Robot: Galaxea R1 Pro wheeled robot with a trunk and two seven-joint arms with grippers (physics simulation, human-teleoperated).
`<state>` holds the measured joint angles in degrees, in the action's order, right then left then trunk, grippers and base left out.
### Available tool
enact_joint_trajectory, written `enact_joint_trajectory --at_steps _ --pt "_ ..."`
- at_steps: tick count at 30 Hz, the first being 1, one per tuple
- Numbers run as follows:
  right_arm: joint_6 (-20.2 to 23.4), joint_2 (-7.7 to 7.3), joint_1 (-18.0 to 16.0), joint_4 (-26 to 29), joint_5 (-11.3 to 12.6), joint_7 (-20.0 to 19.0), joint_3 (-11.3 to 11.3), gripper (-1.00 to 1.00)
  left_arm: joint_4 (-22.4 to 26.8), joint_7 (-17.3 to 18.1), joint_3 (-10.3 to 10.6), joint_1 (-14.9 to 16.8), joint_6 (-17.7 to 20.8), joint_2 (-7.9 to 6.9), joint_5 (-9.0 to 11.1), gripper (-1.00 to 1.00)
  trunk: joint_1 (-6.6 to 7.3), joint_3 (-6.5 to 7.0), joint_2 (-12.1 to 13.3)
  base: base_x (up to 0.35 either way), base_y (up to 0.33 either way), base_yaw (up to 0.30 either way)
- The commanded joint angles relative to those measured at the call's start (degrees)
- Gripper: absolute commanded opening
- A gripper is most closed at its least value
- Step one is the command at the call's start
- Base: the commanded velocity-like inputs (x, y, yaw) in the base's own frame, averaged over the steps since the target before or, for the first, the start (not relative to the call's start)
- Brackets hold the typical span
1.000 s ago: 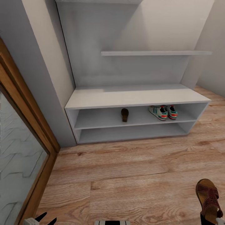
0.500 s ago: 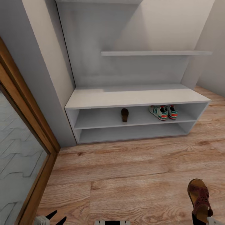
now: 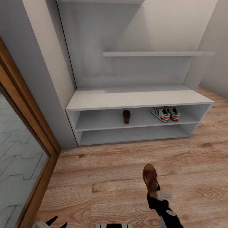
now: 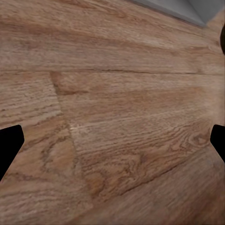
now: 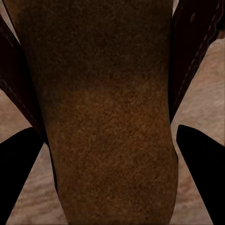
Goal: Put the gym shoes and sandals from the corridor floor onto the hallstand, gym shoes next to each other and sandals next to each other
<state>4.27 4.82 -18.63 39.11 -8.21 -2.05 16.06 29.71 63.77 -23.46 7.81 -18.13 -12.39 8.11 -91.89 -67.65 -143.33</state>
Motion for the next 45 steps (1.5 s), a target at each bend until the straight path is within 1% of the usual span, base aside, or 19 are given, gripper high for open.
enact_joint_trajectory --at_steps 1,2,3,5,6,9,10,13,14,16,18,19,22,26,45 --pt "1.85 0.82 -0.97 0.17 -0.66 0.82 0.12 -1.0 -0.07 0.23 -0.1 0.03 -0.31 0.0 0.06 1.0 0.01 -0.05 -0.02 0.0 0.0 0.0" --pt "3.26 1.5 -1.9 0.2 -0.66 1.75 -0.08 -1.0 -0.06 0.25 -0.1 0.03 -0.31 0.0 0.06 1.0 0.01 -0.05 -0.02 0.0 0.0 0.0" --pt "5.77 2.78 -3.81 0.19 -0.66 3.4 -0.42 -1.0 0.0 0.27 -0.1 0.04 -0.32 0.0 0.06 1.0 0.01 -0.05 -0.02 0.0 0.0 0.0" --pt "7.88 3.96 -5.73 0.15 -0.66 4.61 -0.97 -1.0 0.08 0.3 -0.1 0.06 -0.32 0.0 0.06 1.0 0.01 -0.05 -0.02 0.0 0.0 0.0" --pt "9.6 5.04 -7.64 0.02 -0.66 5.43 -1.93 -1.0 0.18 0.33 -0.1 0.08 -0.32 0.0 0.06 1.0 0.01 -0.05 -0.02 0.0 0.0 0.0" --pt "11.72 5.18 -10.32 -0.16 -0.66 6.17 -4.2 -1.0 0.26 0.33 -0.1 0.09 -0.32 0.0 0.06 1.0 0.01 -0.05 -0.02 0.0 0.0 0.0" --pt "13.06 5.18 -12.01 -0.23 -0.66 6.58 -6.08 -1.0 0.29 0.35 -0.1 0.08 -0.32 -0.01 0.06 1.0 0.01 -0.05 -0.02 0.0 0.0 0.0" --pt "15.35 5.18 -14.41 -0.29 -0.57 7.6 -8.85 -1.0 0.36 0.37 -0.1 0.09 -0.32 -0.01 0.06 1.0 0.01 -0.05 -0.02 0.0 0.0 0.0" --pt "17.05 5.18 -15.94 -0.31 -0.48 8.51 -10.23 -1.0 0.39 0.36 -0.1 0.09 -0.32 -0.01 0.06 1.0 0.01 -0.05 -0.02 0.0 0.0 0.0" --pt "19.57 5.18 -18.1 -0.33 -0.4 9.55 -11.45 -1.0 0.41 0.33 -0.1 0.1 -0.32 -0.01 0.06 1.0 0.01 -0.05 -0.02 0.0 0.0 0.0" --pt "20.99 5.18 -19.33 -0.37 -0.37 9.97 -11.91 -1.0 0.42 0.32 -0.1 0.1 -0.32 -0.01 0.06 1.0 0.01 -0.05 -0.02 0.0 0.0 0.0" --pt "22.38 5.18 -20.92 -0.4 -0.32 10.35 -12.3 -1.0 0.47 0.31 -0.1 0.1 -0.32 -0.01 0.06 1.0 0.01 -0.05 -0.02 0.0 0.0 0.0" --pt "23.47 5.18 -23.18 -0.44 -0.25 10.65 -12.61 -1.0 0.51 0.31 -0.1 0.1 -0.32 0.05 0.06 1.0 0.01 -0.05 -0.02 0.0 0.0 0.0" --pt "23.83 5.18 -24.19 -0.37 -0.19 10.57 -12.76 -1.0 0.53 0.3 -0.1 0.1 -0.36 0.08 0.06 1.0 0.01 -0.05 -0.02 0.0 0.0 0.0" --pt "23.86 5.18 -24.18 -0.35 -0.53 10.57 -12.69 -1.0 0.24 0.15 -0.01 0.1 -0.32 0.08 0.06 1.0 0.01 -0.05 -0.02 0.0 0.0 0.0"
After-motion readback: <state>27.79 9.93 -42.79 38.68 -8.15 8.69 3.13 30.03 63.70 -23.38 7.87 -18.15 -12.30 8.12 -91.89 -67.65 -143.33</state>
